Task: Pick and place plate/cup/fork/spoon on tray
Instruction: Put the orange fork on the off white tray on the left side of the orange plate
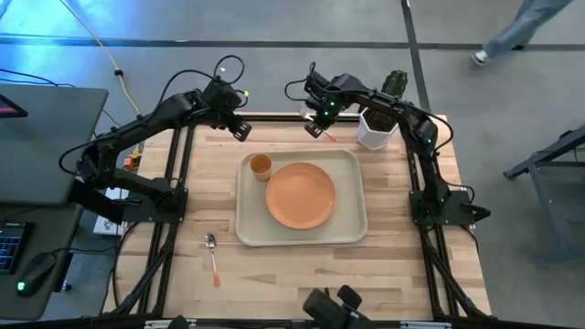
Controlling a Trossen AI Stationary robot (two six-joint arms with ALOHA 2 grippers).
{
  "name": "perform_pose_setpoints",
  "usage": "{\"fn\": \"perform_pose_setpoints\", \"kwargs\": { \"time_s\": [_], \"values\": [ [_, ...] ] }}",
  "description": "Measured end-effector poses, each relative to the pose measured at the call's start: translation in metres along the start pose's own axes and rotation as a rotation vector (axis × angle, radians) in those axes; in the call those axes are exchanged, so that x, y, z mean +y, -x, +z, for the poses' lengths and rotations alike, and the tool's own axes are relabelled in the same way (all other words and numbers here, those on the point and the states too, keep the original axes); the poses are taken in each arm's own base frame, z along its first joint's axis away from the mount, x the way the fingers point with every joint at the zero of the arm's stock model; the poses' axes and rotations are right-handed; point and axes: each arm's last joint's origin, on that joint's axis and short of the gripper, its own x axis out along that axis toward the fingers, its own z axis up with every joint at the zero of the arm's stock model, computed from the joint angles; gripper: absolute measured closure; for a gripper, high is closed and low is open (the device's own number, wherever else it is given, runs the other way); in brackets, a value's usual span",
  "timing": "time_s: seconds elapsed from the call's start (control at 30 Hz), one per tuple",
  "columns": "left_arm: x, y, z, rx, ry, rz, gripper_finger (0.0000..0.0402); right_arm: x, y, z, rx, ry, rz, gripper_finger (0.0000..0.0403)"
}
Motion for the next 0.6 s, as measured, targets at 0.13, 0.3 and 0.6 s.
{"fn": "perform_pose_setpoints", "kwargs": {
  "time_s": [0.13, 0.3, 0.6],
  "values": [
    [0.000, 0.000, 0.000, 0.000, 0.000, 0.000, 0.0291, 0.011, 0.025, -0.005, -0.048, -0.012, -0.023, 0.0403],
    [0.000, -0.005, -0.005, 0.014, -0.001, 0.001, 0.0291, 0.024, 0.022, -0.034, -0.128, -0.079, 0.007, 0.0403],
    [-0.004, -0.019, -0.013, 0.012, 0.002, -0.060, 0.0291, 0.062, 0.032, -0.136, -0.290, -0.272, 0.013, 0.0403]
  ]
}}
